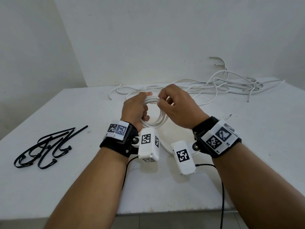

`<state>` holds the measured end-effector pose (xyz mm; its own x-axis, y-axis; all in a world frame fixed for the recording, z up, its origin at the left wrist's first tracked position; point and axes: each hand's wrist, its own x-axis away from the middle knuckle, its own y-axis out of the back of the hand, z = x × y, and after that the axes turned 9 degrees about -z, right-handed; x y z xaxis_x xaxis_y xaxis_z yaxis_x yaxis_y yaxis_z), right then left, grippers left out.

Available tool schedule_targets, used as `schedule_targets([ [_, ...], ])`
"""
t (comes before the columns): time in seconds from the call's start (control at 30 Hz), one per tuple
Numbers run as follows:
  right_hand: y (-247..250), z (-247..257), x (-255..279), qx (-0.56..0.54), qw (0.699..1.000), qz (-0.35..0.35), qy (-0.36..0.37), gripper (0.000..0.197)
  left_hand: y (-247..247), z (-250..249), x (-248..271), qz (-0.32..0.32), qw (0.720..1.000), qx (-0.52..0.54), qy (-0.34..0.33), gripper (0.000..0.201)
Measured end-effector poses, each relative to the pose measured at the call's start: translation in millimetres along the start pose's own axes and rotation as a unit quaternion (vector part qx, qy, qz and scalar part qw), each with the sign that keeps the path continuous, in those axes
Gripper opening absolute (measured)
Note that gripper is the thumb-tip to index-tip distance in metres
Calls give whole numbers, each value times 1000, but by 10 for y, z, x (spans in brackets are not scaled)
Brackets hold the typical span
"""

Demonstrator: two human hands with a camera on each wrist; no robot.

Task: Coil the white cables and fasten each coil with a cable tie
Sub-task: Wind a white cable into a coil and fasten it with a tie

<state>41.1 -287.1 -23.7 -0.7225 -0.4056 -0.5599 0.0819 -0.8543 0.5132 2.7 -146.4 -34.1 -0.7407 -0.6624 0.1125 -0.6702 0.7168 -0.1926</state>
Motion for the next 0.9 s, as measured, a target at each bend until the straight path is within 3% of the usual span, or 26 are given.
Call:
schedule_targets([
  [0.17,-20,15,31,-241,970,-18,-30,26,-6,21,25,32,999,-34,-10,10],
  [0.27,24,7,28,-318,947,-5,-44,30,-13,34,41,56,997,-54,-25,18],
  [0.33,41,-18,19,-276,960,-23,-35,33,-16,49,46,68,994,-73,-48,17],
  [0.4,53,-54,-5,-163,984,-71,-7,20,-20,62,57,79,989,-95,-78,21],
  [0.5,75,-100,-55,-86,990,-115,0,14,-37,58,74,97,983,-120,-95,34],
  [0.7,70,-122,-66,-84,991,-106,-21,6,-22,28,100,135,973,-146,-121,33],
  [0.8,114,-151,-74,-120,986,-89,-67,6,-31,21,128,143,971,-134,-134,15],
  [0.9,132,-187,-88,-171,977,-73,-106,8,-37,21,130,135,969,-135,-154,13],
])
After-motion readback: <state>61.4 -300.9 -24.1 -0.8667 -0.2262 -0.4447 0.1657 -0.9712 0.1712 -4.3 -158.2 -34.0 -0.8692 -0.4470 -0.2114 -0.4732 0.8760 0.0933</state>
